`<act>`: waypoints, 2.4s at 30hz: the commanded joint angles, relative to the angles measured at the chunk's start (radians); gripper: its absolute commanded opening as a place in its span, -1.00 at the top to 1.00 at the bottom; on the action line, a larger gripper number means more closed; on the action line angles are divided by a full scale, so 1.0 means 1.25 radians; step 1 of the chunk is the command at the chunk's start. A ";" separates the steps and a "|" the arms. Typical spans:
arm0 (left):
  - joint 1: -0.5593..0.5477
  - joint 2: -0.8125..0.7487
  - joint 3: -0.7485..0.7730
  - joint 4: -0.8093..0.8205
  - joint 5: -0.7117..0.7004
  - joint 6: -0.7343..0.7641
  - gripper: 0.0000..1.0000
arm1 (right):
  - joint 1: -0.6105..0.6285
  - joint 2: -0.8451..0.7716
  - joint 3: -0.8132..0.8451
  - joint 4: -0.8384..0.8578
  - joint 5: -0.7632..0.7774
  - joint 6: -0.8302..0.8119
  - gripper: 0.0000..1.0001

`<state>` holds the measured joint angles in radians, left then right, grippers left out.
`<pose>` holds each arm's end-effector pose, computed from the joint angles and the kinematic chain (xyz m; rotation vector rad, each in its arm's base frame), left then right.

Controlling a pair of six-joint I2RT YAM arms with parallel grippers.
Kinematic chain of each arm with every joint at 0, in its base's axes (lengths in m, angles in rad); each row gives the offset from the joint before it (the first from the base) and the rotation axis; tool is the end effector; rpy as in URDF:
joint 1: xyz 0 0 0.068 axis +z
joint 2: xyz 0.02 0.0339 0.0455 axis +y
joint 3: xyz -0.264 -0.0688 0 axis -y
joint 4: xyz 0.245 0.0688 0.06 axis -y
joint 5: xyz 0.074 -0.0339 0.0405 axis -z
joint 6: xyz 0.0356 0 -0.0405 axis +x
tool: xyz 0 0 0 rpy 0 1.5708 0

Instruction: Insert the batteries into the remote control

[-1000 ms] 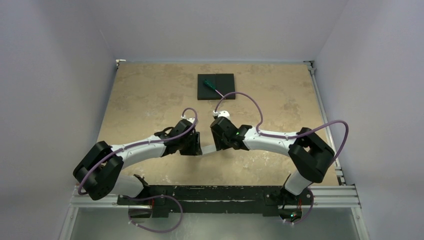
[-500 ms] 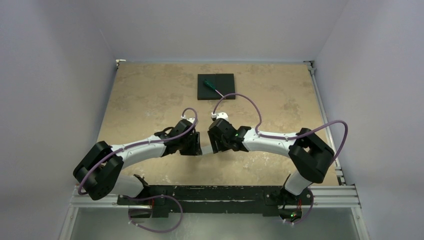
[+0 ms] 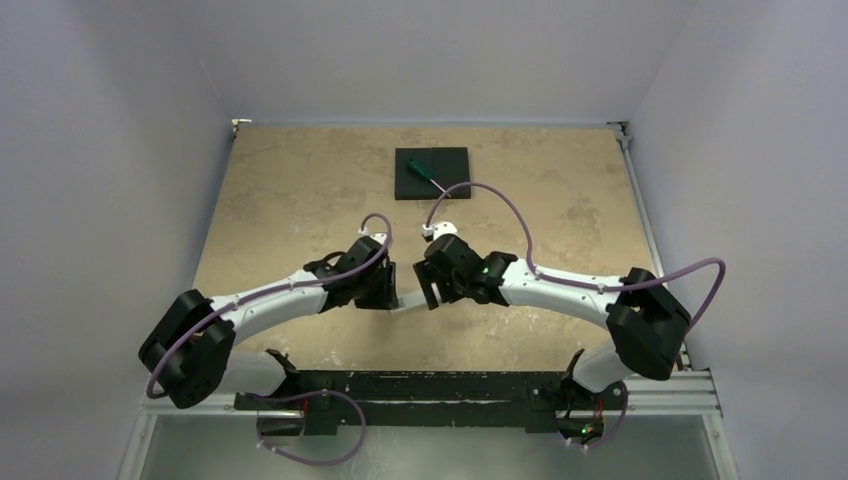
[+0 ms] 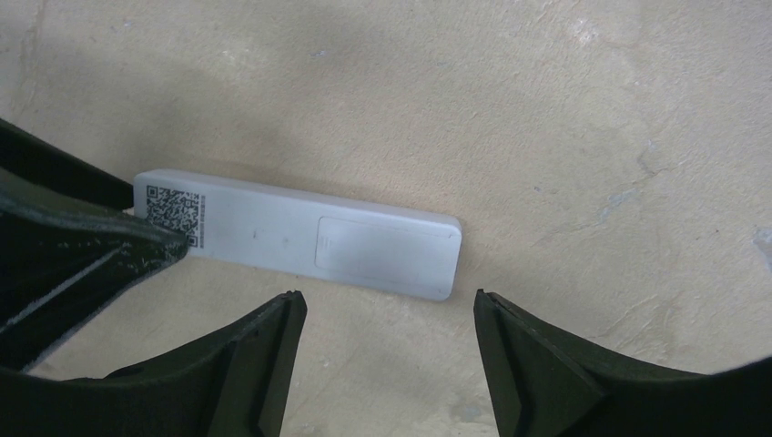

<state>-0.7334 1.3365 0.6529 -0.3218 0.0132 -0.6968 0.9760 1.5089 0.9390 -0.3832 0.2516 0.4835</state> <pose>0.1819 -0.1645 0.1695 0.0541 2.6745 -0.5228 0.1783 0.2478 0.2069 -0.5123 2.4524 0.2965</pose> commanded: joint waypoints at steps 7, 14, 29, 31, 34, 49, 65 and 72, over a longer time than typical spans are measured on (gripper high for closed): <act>0.000 -0.160 0.091 -0.150 -0.084 0.023 0.22 | 0.003 -0.043 0.042 -0.001 -0.075 -0.212 -0.64; 0.001 -0.273 0.117 -0.223 -0.104 0.012 0.21 | 0.003 -0.021 0.059 0.022 -0.134 -0.355 -0.66; 0.001 -0.387 0.154 -0.325 -0.092 0.030 0.21 | 0.003 0.172 0.175 -0.043 -0.199 -0.603 -0.60; 0.001 -0.393 0.152 -0.328 -0.096 0.033 0.20 | 0.003 0.172 0.173 -0.045 -0.200 -0.628 -0.60; 0.001 -0.396 0.147 -0.324 -0.094 0.038 0.20 | 0.003 0.172 0.172 -0.058 -0.200 -0.657 -0.59; 0.001 -0.421 0.136 -0.317 -0.066 0.049 0.20 | 0.002 0.257 0.232 -0.111 -0.229 -0.747 -0.56; -0.001 -0.436 0.126 -0.301 -0.056 0.054 0.19 | -0.017 0.281 0.209 -0.114 -0.278 -0.699 0.27; 0.000 -0.444 0.123 -0.302 -0.057 0.051 0.20 | -0.017 0.268 0.207 -0.116 -0.295 -0.634 0.82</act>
<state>-0.7334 0.8024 0.8078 -0.7200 -0.0631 -0.6495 0.9562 1.8576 1.2095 -0.5205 -0.0746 -0.3843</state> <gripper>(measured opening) 0.401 0.498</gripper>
